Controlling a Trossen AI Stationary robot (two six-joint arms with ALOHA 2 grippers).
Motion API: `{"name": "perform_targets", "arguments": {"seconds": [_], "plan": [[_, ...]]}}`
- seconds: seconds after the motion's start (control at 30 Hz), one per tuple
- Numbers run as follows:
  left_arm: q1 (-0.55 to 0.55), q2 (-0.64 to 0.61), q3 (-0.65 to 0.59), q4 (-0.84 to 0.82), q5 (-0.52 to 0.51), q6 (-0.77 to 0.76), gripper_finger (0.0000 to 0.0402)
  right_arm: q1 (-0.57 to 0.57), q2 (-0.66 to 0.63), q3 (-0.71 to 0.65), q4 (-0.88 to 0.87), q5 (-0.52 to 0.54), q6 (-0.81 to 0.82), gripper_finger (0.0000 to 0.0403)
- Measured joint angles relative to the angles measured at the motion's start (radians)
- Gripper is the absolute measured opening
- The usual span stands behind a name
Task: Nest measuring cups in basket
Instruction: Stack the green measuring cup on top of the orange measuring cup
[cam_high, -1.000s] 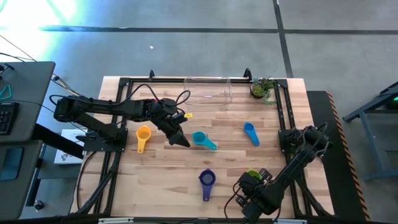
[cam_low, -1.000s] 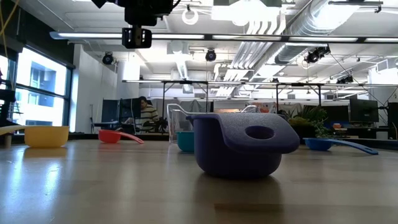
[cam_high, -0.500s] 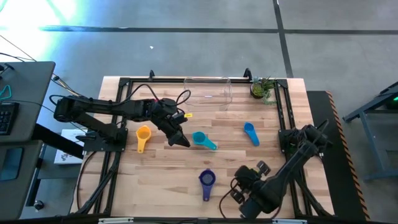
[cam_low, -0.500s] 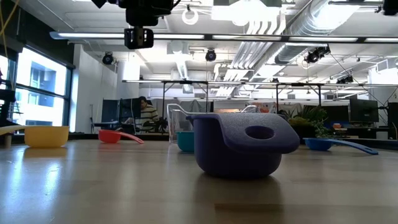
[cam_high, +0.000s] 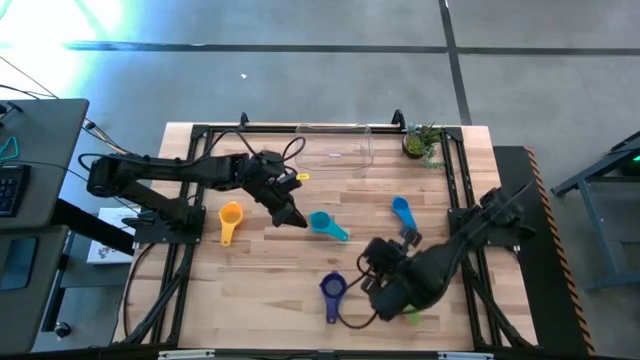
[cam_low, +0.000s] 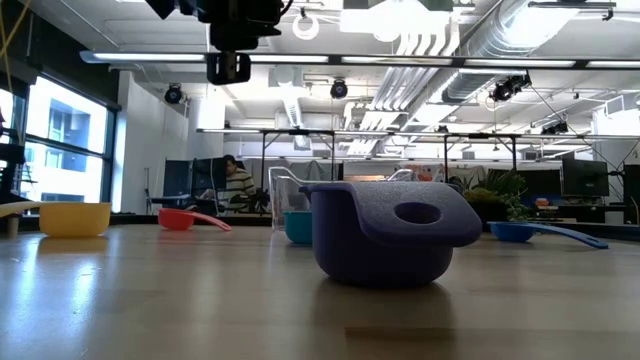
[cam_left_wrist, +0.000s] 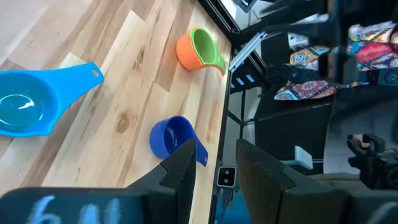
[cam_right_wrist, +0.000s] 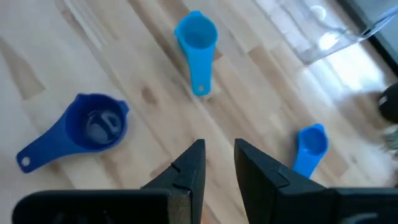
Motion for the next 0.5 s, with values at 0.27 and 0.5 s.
{"name": "perform_targets", "arguments": {"seconds": [0.27, 0.5], "plan": [[0.013, 0.0, 0.0, 0.001, 0.0, 0.0, 0.0103, -0.077, -0.093, 0.0, 0.001, -0.001, -0.11, 0.0096], [0.013, 0.0, 0.0, -0.004, 0.005, 0.0, 0.0103, -0.141, -0.167, 0.0, 0.002, -0.019, -0.182, 0.0143]]}}
